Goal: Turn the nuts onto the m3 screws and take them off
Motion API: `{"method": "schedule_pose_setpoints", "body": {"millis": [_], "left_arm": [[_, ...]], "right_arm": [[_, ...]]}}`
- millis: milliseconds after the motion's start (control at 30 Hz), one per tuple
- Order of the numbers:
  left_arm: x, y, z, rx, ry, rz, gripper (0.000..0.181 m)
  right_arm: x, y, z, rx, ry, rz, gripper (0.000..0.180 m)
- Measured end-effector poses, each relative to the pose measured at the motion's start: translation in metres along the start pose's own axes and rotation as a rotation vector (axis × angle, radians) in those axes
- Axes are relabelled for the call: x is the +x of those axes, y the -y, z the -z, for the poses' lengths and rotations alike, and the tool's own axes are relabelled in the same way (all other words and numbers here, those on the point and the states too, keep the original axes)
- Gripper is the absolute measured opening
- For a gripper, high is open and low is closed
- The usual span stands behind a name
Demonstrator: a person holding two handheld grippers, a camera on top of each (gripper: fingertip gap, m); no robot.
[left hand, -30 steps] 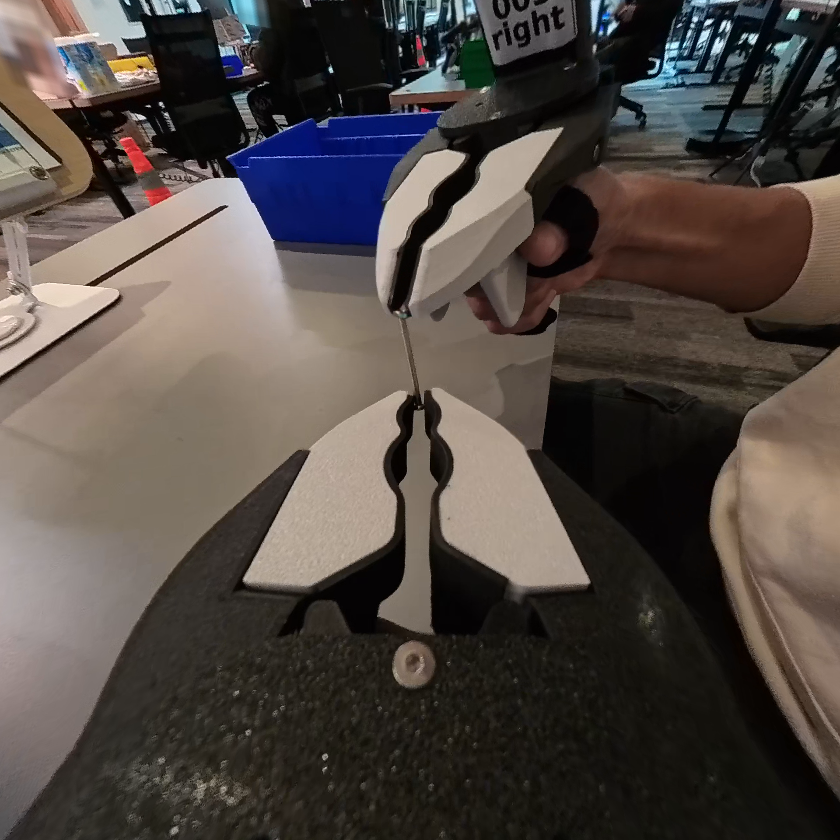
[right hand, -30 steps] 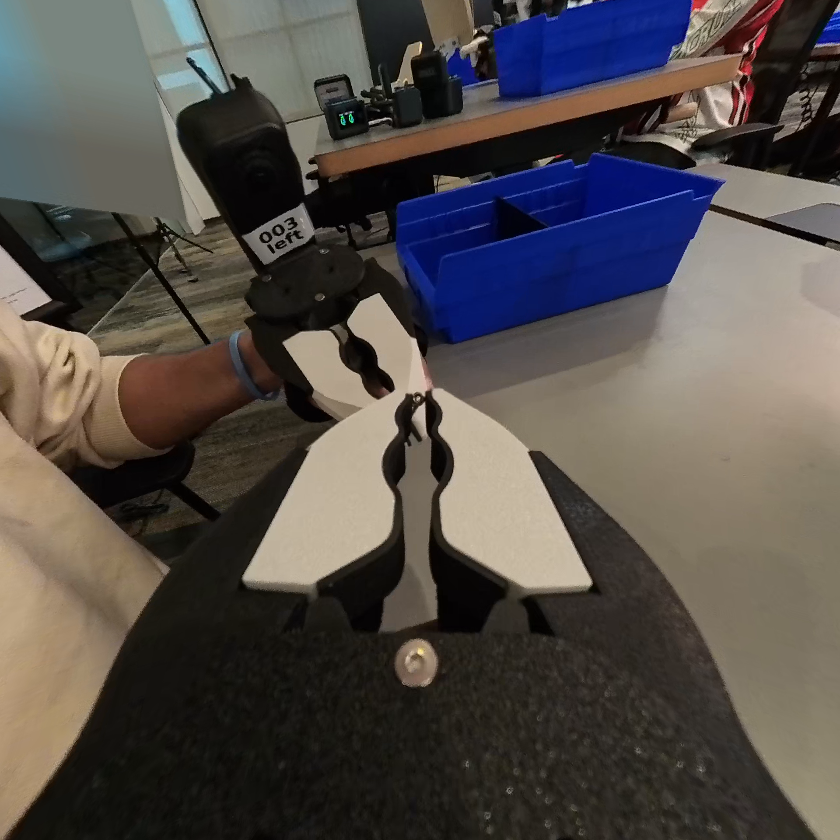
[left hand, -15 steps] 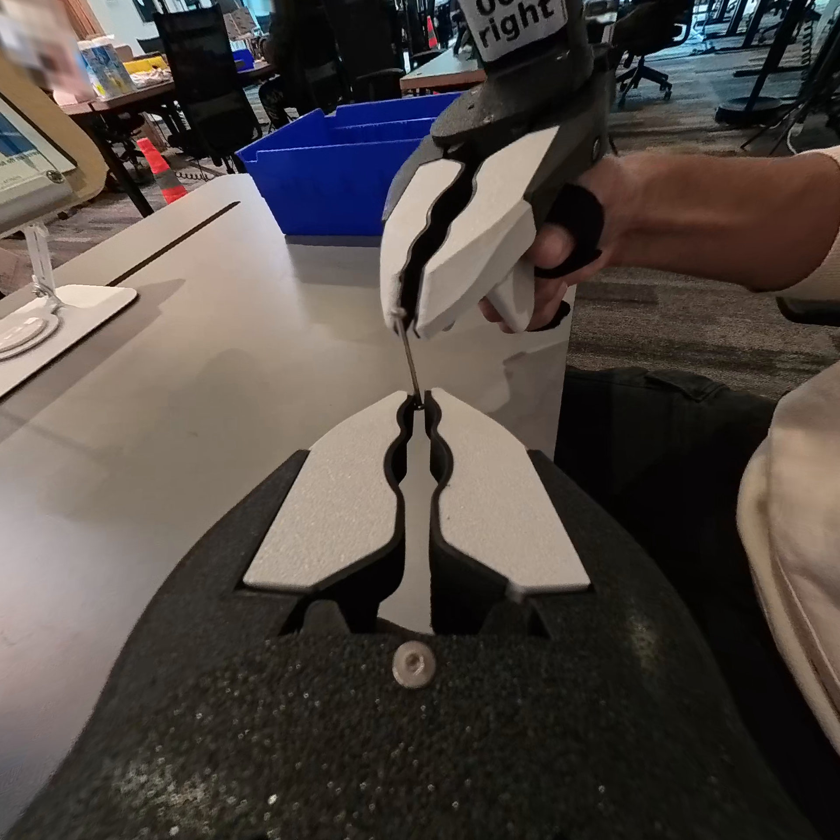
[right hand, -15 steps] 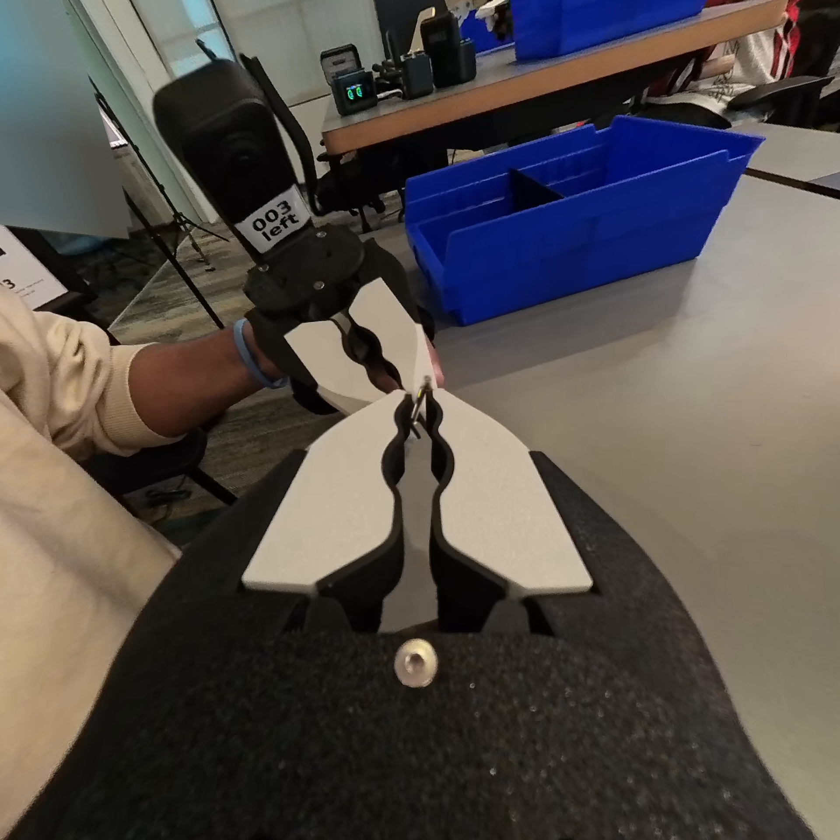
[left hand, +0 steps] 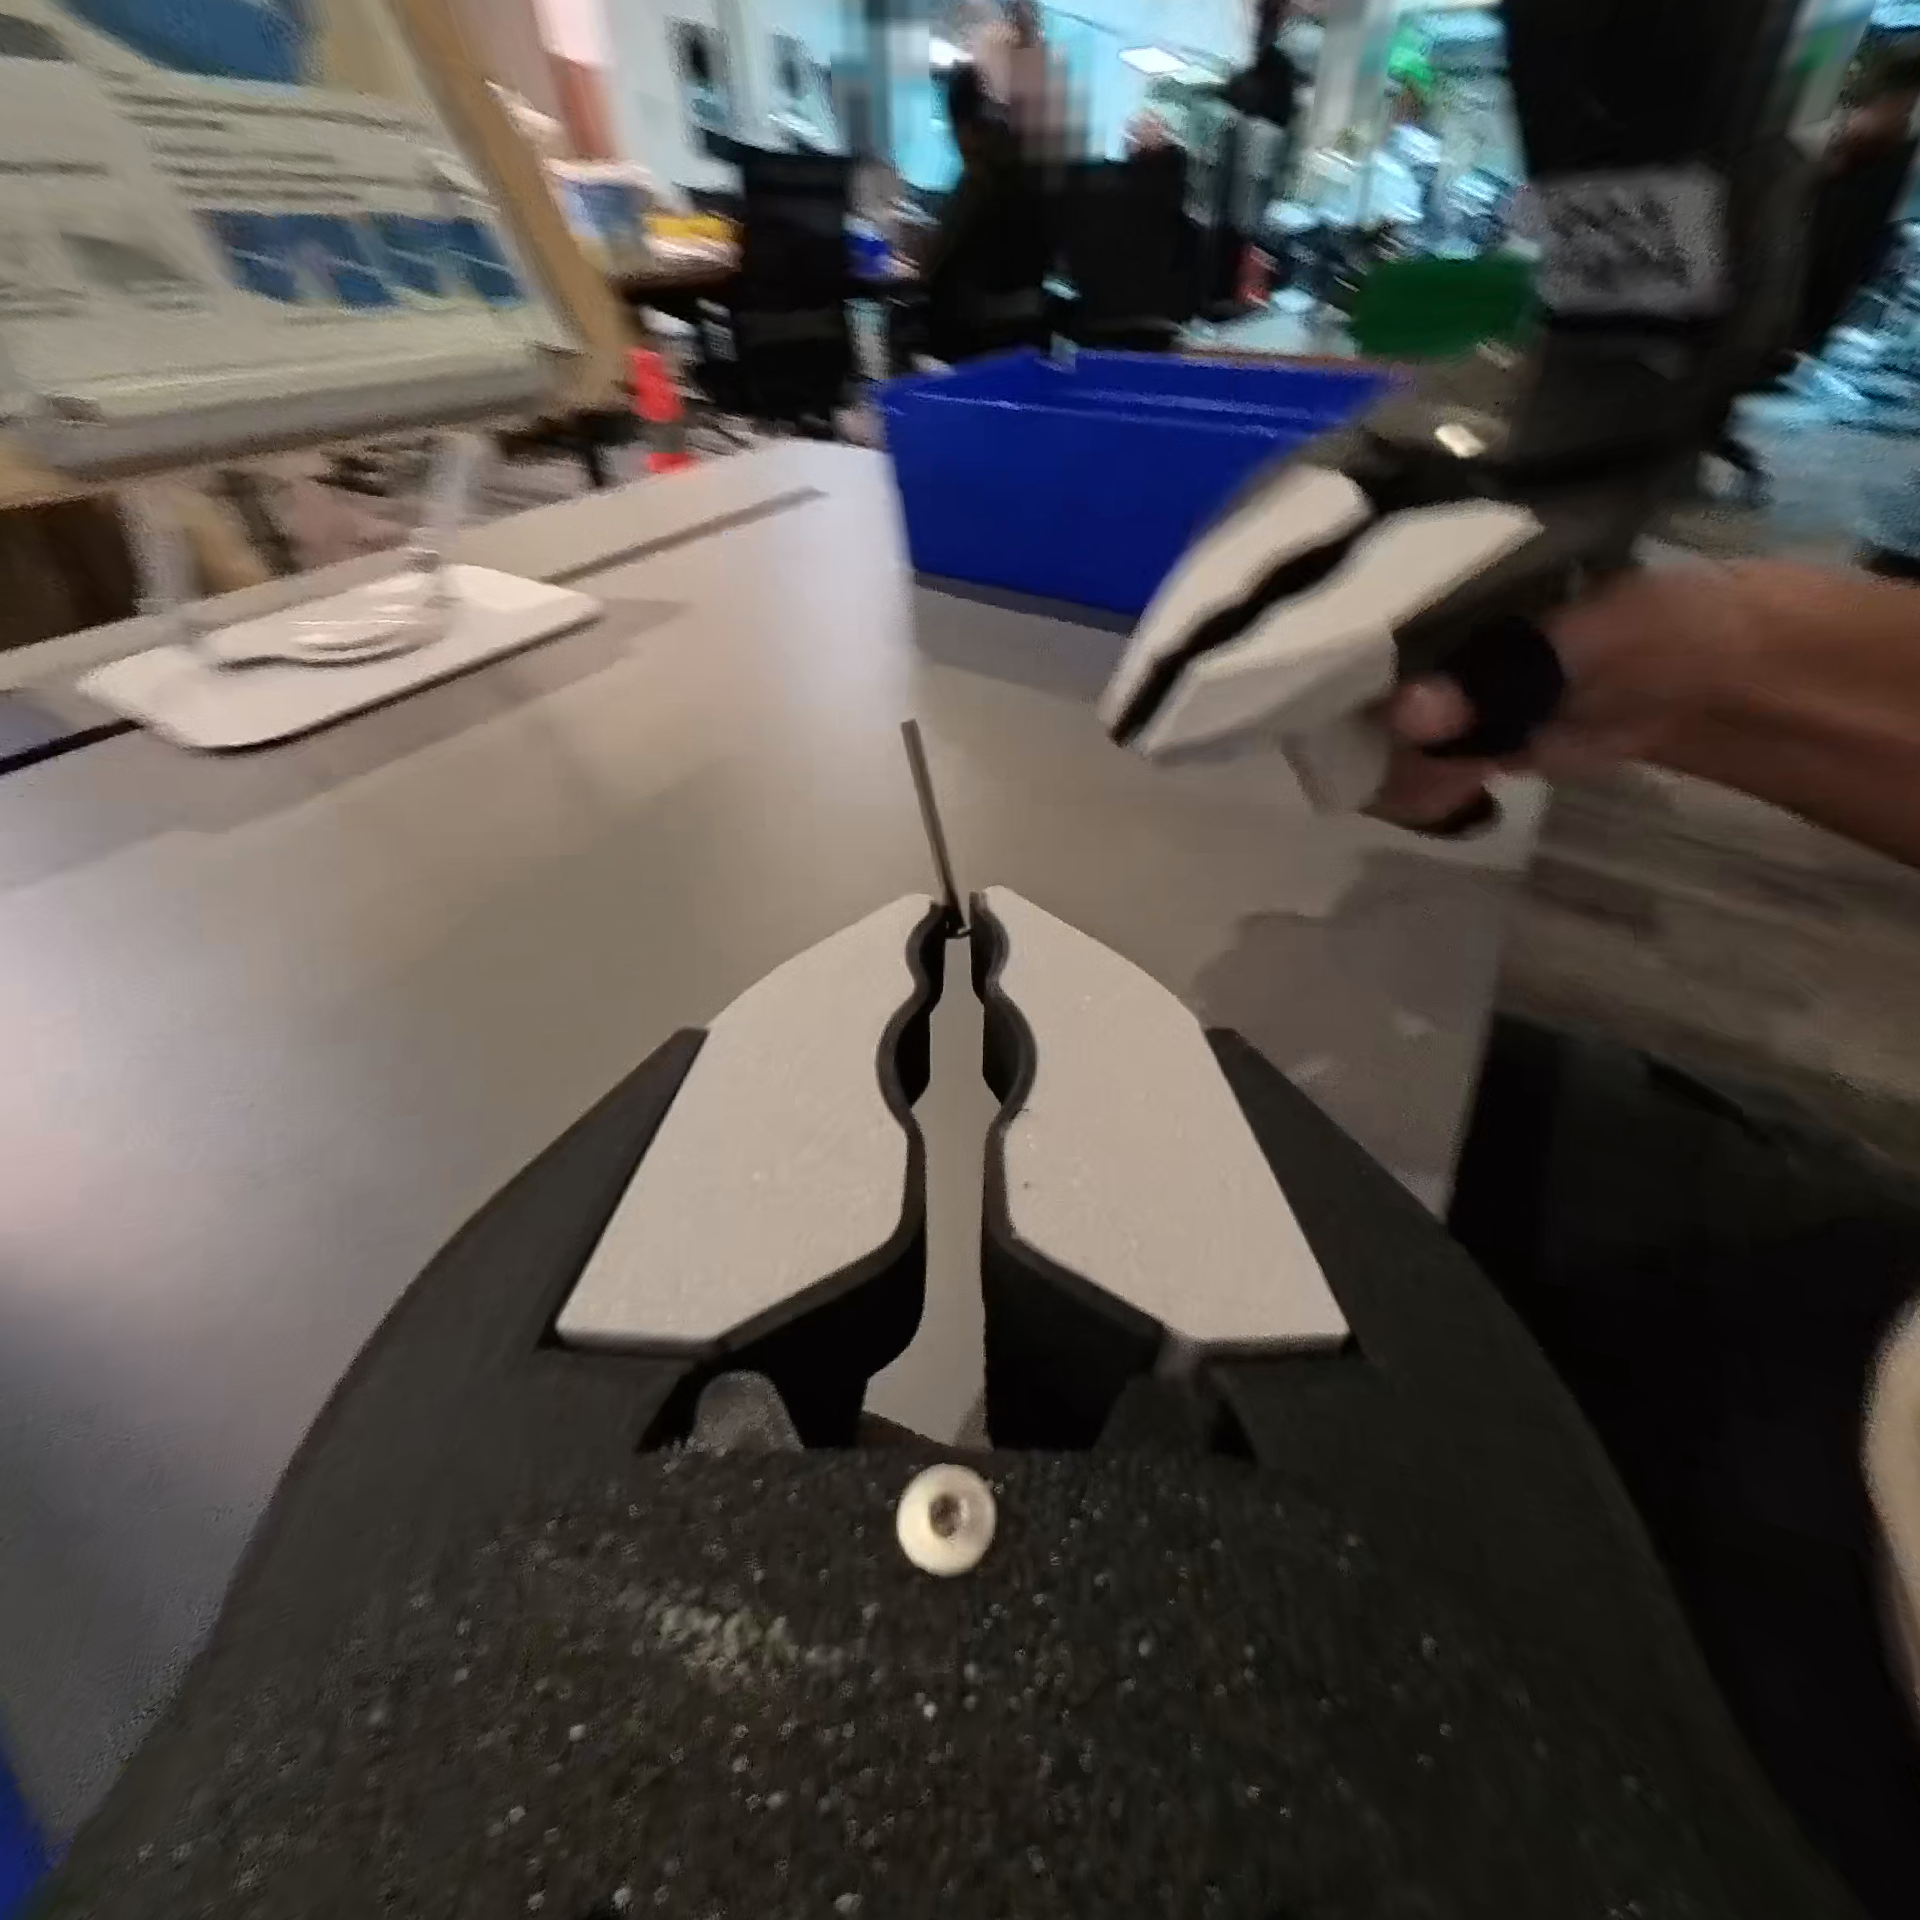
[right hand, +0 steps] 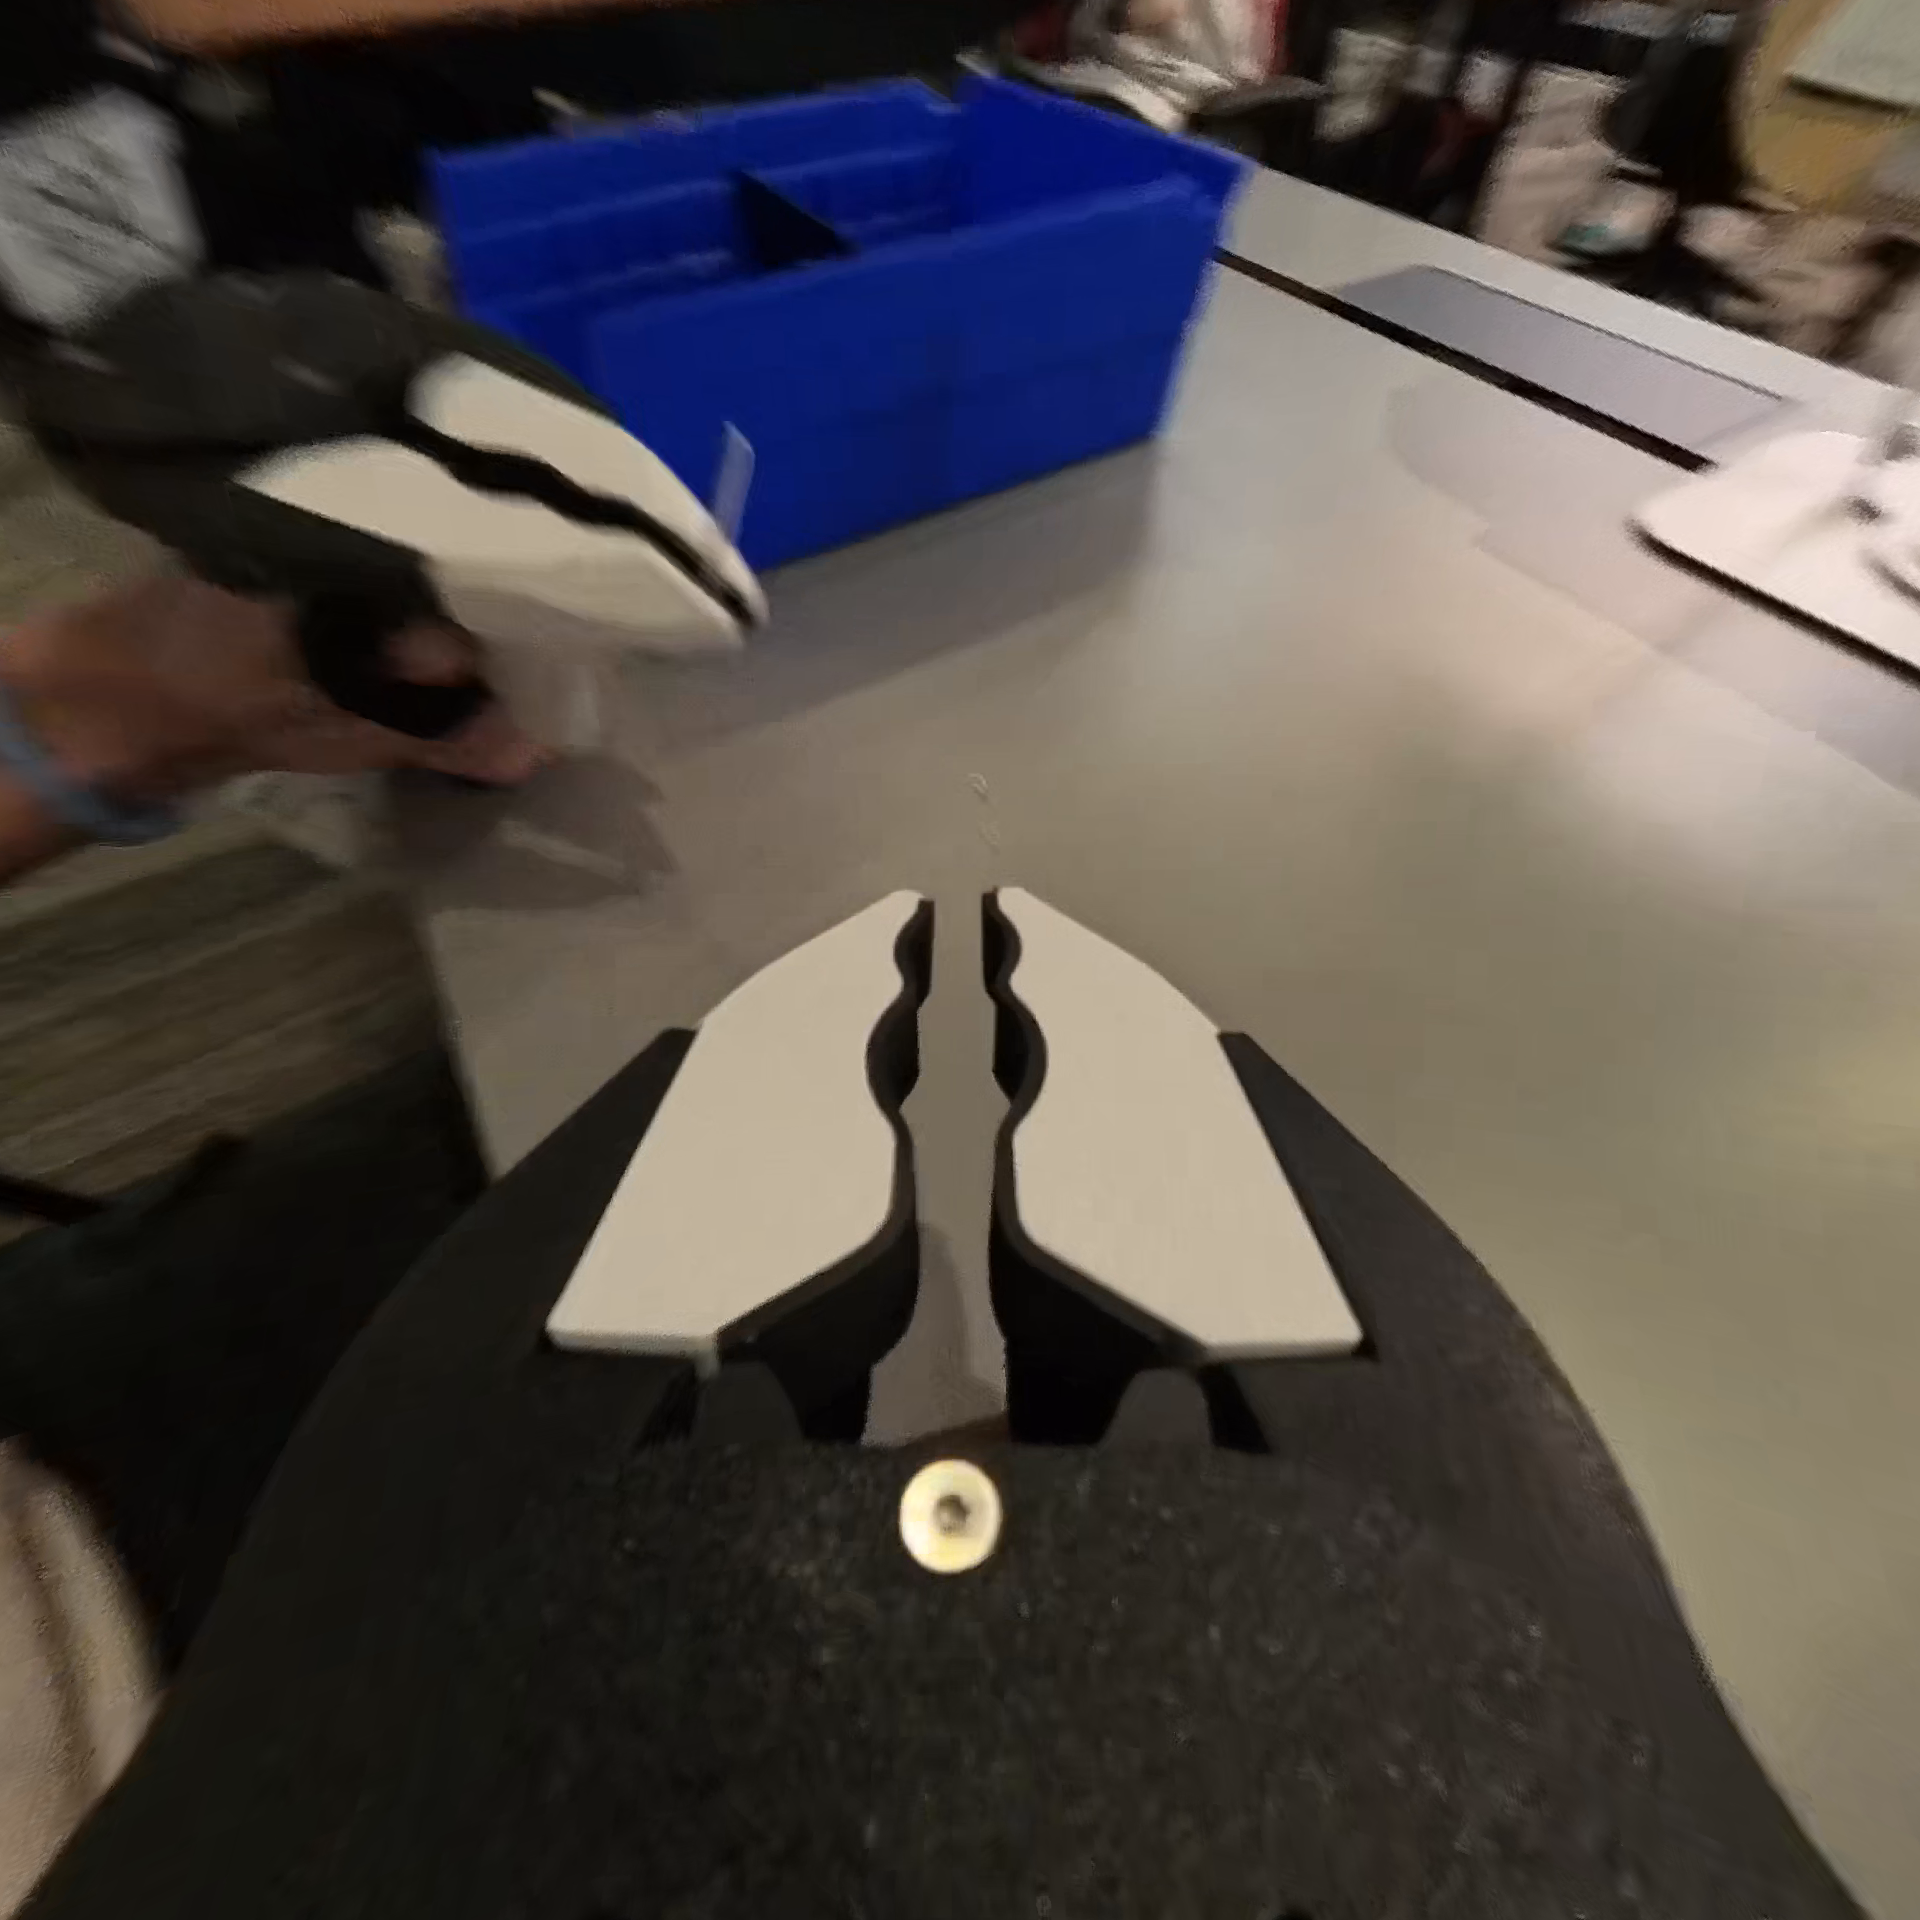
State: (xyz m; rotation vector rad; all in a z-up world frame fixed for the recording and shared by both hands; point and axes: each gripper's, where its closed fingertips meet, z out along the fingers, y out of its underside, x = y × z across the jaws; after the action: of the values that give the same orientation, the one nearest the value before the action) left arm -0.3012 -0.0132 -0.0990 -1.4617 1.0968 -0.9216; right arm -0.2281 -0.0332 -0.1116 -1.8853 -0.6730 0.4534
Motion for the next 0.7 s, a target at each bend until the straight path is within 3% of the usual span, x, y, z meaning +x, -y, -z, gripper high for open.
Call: {"method": "schedule_pose_setpoints", "body": {"millis": [67, 133, 300, 533, 700], "left_arm": [[-0.016, -0.001, 0.005, -0.003, 0.125, 0.037, 0.004], [-0.036, -0.006, 0.015, -0.025, 0.312, 0.099, 0.004], [-0.056, -0.021, 0.049, -0.099, 0.645, 0.167, 0.004], [-0.061, -0.026, 0.067, -0.083, 0.701, 0.229, 0.004], [-0.065, -0.02, 0.077, -0.056, 0.695, 0.196, 0.004]], "right_arm": [[0.019, -0.014, 0.003, -0.063, -0.201, 0.011, 0.018], [0.02, -0.024, 0.006, -0.094, -0.267, -0.041, 0.035], [0.025, -0.043, 0.018, -0.131, -0.405, -0.116, 0.04], [0.024, -0.046, 0.019, -0.125, -0.374, -0.111, 0.033], [0.018, -0.01, -0.022, -0.125, -0.22, 0.011, 0.03]]}}
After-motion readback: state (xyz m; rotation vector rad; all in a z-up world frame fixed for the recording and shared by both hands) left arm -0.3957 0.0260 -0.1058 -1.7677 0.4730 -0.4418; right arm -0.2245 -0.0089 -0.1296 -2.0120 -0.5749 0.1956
